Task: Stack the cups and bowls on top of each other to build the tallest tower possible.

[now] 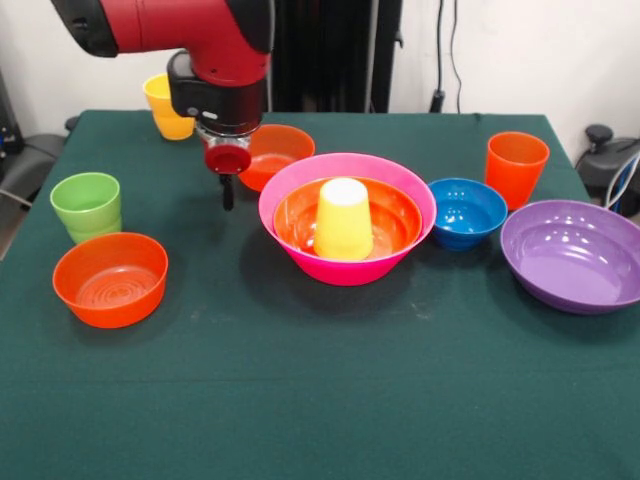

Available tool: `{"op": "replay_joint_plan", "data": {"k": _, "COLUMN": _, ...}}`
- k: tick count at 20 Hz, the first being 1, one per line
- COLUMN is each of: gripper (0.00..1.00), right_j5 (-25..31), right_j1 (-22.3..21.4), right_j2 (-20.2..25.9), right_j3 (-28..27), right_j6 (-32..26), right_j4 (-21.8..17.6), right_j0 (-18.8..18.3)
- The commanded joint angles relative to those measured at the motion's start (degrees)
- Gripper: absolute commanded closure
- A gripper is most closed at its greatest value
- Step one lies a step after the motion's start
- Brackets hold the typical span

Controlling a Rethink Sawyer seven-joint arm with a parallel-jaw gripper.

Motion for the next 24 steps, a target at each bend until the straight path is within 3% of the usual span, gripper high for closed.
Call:
{"op": "replay_joint_plan", "data": {"k": 1, "gripper": 0.0, "right_j5": 5.1, "right_j1": -0.4, "right_j2": -3.6, "right_j3": -3.0, "right_j6": 2.3, "right_j4": 0.1, "right_j0": 2.0}}
{"op": "replay_joint_plan", "data": {"k": 7, "gripper": 0.0, "right_j5": 7.0, "right_j1": -4.2, "right_j2": -1.7, "right_j3": 2.2, "right_j6": 0.3, "right_j4": 6.9, "right_j0": 0.2}}
{"op": "replay_joint_plan", "data": {"k": 17, "gripper": 0.0, "right_j5": 8.6, "right_j1": -2.7, "right_j2": -1.4, "right_j3": 4.3, "right_j6": -0.5, "right_j4": 12.5, "right_j0": -2.0}}
{"op": "replay_joint_plan", "data": {"k": 24, "gripper": 0.0, "right_j5": 5.5, "right_j1": 0.2, "right_j2": 0.5, "right_j3": 5.8, "right_j6": -0.5, "right_j4": 15.1, "right_j0": -4.6}}
